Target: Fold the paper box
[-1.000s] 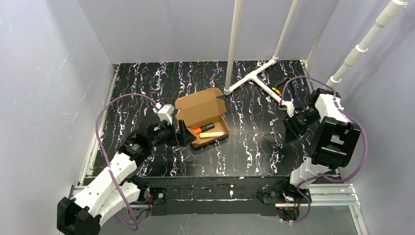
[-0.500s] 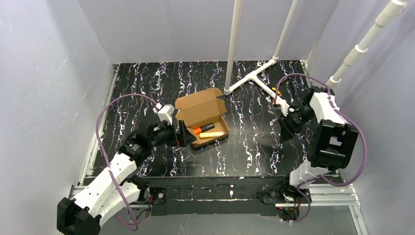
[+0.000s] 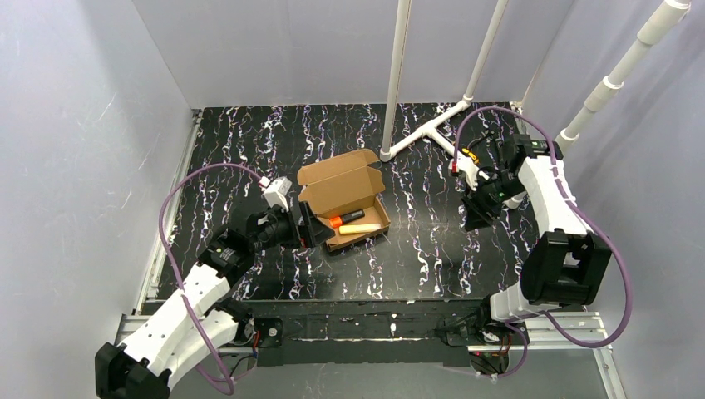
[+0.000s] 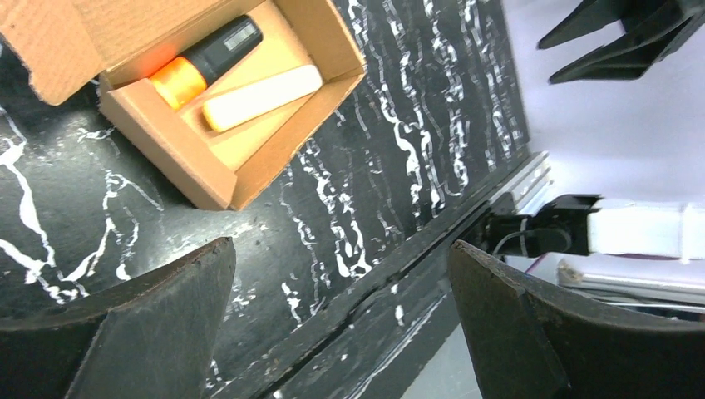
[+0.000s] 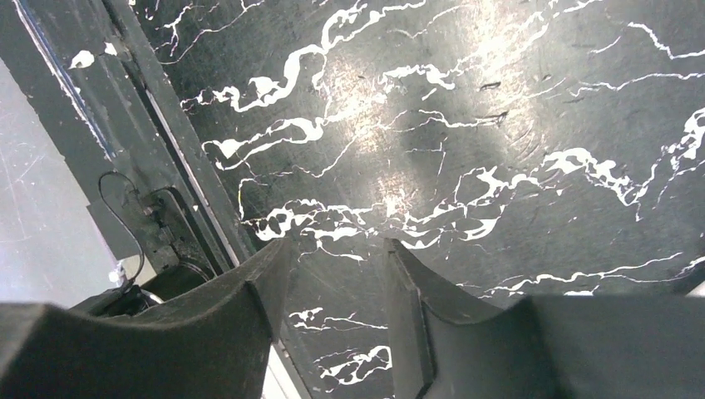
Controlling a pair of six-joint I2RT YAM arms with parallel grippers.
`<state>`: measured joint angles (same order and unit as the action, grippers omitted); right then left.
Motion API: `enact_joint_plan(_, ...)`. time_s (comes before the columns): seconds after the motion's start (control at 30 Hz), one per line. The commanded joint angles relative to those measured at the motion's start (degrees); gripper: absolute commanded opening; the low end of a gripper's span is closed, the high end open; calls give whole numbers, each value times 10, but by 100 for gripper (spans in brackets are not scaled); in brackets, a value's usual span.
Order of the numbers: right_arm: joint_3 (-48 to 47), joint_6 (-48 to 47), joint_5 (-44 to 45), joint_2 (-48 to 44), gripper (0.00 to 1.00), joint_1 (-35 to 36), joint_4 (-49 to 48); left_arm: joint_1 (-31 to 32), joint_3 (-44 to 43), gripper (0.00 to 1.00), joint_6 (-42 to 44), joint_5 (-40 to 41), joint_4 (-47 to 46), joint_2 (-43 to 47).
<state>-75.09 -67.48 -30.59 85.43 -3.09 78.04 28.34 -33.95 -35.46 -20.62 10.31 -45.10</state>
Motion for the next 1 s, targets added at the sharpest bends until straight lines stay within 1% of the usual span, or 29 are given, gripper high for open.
enact_joint_plan(0.0, -17, -39, -42, -30, 55, 2, 10, -3, 12, 98, -64, -22, -37, 30)
enact_joint_plan(0.2, 8, -78, -89, -54, 67, 2, -7, -3, -27, 98, -87, -12, -18, 25)
enact_joint_plan(0.3, 19, -94, -123, -63, 75, 2, -17, -2, -40, 98, -91, 8, 0, 18)
enact_joint_plan(0.37, 26, -122, -150, -66, 82, 3, -14, -2, -47, 98, -96, 19, 10, 8)
enact_joint_plan(0.47, 46, -152, -201, -71, 98, 3, -21, 0, -55, 98, -105, 34, 16, -17)
enact_joint_plan(0.6, 73, -162, -269, -54, 98, 10, -22, 23, -82, 98, -94, 80, 28, -73)
enact_joint_plan(0.67, 69, -178, -274, -30, 98, 27, -9, 38, -103, 98, -85, 118, 49, -110)
enact_joint_plan(0.7, 70, -172, -279, -24, 98, 30, -12, 46, -119, 97, -83, 141, 60, -130)
enact_joint_plan(0.73, 70, -159, -284, -15, 98, 46, -21, 55, -131, 96, -81, 165, 70, -150)
enact_joint_plan(0.8, 73, -131, -294, -8, 98, 63, -42, 75, -158, 90, -83, 222, 86, -191)
enact_joint_plan(0.83, 75, -117, -298, -8, 98, 71, -64, 80, -169, 88, -86, 247, 96, -214)
enact_joint_plan(0.87, 80, -83, -300, -10, 98, 78, -97, 86, -181, 86, -94, 269, 108, -236)
enact_joint_plan(0.97, 104, 58, -278, -29, 97, 111, -230, 97, -206, 81, -119, 320, 142, -297)
